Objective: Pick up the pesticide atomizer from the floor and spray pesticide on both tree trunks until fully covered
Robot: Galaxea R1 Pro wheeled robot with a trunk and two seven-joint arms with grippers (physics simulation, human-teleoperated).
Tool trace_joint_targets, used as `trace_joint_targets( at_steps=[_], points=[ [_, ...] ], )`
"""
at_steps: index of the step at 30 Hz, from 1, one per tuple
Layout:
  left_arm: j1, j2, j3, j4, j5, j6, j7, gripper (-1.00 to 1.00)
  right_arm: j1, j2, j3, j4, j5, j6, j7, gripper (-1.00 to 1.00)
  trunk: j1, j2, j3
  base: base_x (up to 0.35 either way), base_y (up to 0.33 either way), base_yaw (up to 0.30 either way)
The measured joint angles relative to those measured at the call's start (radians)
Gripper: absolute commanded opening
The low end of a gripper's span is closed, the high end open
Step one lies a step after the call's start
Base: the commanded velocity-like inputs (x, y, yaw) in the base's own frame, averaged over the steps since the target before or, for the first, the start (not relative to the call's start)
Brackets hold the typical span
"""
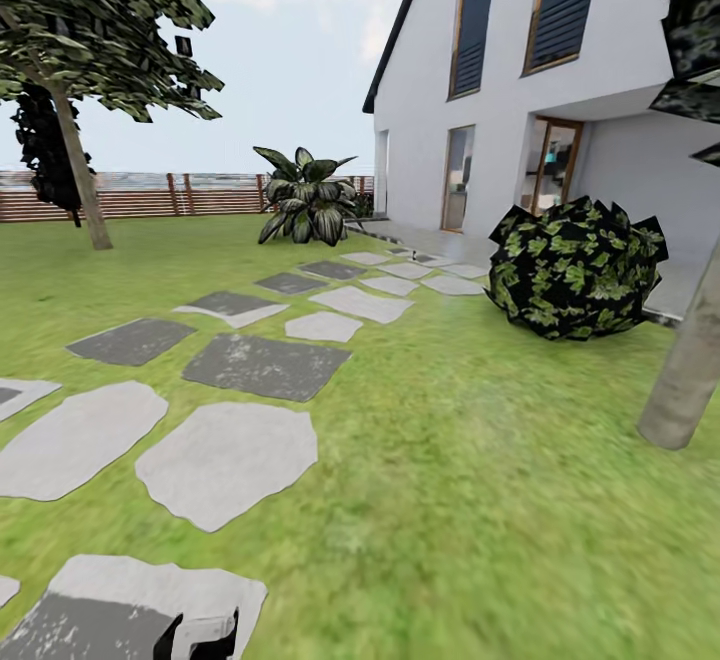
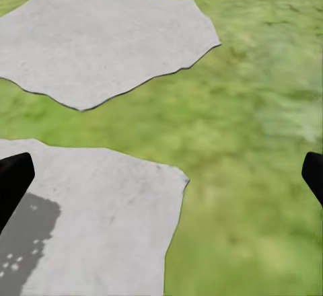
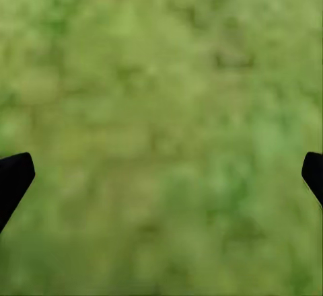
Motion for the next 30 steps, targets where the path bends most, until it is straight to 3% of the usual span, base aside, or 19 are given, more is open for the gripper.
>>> trace_joint_targets(
  at_steps=[30],
  points=[
    [0.001,0.000,0.000,0.000,0.000,0.000,0.000,1.00,0.000,0.000,0.000,0.000,0.000,0.000,0.000,1.00,0.000,0.000,0.000,0.328,0.000,0.000]
  ],
)
